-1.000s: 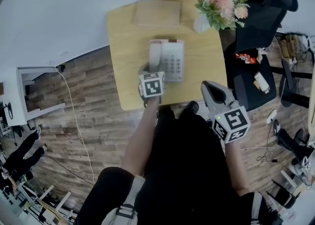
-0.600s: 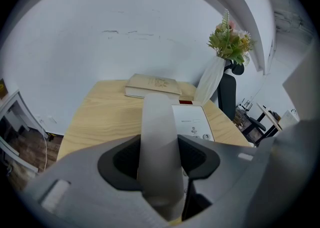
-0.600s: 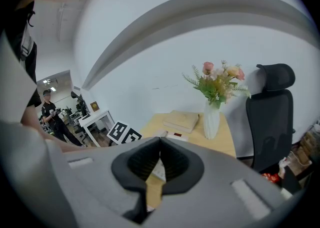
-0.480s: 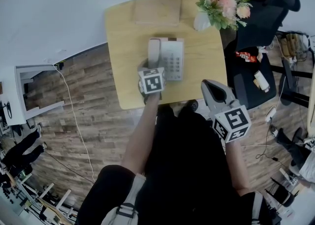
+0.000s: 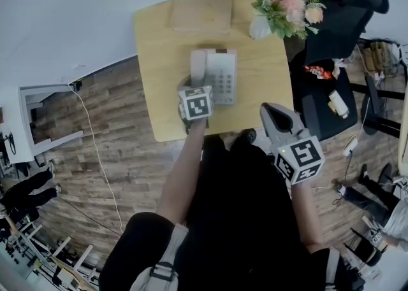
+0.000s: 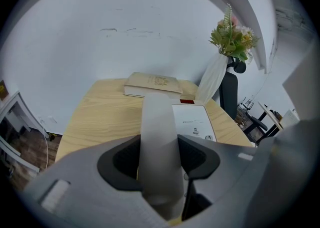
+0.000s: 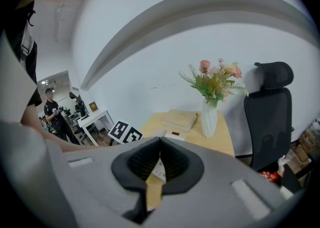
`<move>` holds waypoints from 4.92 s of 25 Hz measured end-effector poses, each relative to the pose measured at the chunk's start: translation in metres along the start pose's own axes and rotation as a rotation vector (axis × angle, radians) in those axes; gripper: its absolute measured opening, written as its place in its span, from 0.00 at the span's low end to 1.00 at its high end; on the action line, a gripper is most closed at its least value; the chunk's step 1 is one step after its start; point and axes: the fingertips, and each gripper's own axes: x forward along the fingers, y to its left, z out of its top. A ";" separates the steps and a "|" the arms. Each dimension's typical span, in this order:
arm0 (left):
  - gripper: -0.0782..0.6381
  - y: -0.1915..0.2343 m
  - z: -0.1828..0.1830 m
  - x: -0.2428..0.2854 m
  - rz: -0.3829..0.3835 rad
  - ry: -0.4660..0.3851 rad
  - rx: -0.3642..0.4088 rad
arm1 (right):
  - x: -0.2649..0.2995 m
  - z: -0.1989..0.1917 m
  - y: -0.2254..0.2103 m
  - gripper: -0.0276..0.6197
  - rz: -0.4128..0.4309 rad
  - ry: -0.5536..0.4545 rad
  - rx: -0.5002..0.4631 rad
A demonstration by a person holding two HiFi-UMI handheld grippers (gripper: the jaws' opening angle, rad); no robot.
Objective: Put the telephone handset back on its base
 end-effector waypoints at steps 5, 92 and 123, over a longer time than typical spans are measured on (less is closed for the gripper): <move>0.41 0.000 -0.002 0.003 0.006 0.009 0.005 | -0.001 -0.001 -0.001 0.05 -0.004 0.004 0.002; 0.28 -0.042 0.113 -0.204 -0.351 -0.419 0.214 | -0.027 0.045 0.043 0.05 -0.136 -0.241 0.013; 0.12 -0.060 0.105 -0.236 -0.453 -0.454 0.243 | -0.036 0.051 0.052 0.05 -0.160 -0.281 -0.011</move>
